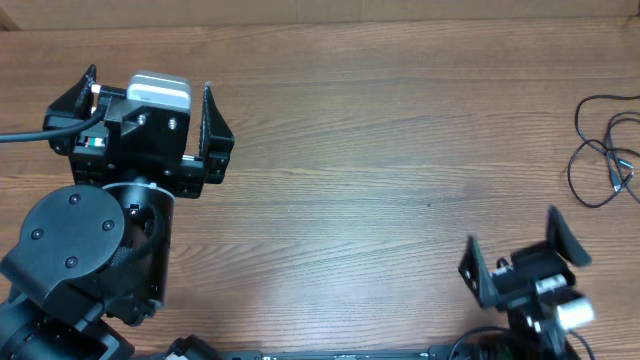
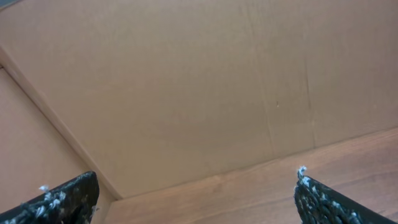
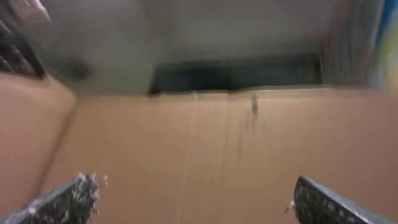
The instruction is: Untangle cables
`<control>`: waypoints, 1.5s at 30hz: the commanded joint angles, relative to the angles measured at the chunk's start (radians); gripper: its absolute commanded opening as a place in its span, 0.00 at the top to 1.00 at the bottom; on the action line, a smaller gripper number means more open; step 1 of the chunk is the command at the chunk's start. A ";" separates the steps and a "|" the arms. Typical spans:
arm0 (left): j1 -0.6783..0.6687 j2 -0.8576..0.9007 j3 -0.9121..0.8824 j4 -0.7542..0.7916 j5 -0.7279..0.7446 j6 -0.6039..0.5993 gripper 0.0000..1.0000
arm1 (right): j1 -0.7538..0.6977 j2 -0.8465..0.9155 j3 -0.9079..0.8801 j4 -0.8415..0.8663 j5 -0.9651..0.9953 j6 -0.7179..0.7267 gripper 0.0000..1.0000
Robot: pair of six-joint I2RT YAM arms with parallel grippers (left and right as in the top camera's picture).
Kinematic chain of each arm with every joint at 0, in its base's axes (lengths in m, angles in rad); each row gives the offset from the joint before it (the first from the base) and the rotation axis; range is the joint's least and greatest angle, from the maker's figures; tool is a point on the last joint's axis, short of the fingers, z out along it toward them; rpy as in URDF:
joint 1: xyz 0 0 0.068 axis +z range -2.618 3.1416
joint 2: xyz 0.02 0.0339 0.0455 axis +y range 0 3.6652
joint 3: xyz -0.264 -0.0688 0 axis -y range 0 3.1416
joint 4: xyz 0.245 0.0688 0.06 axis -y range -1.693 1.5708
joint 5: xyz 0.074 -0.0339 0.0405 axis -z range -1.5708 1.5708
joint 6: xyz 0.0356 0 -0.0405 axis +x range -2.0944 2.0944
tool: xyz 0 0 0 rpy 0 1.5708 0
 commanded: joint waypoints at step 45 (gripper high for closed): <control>-0.001 0.014 -0.002 0.098 0.254 0.007 0.00 | 0.005 0.007 -0.009 -0.753 0.352 -0.011 0.00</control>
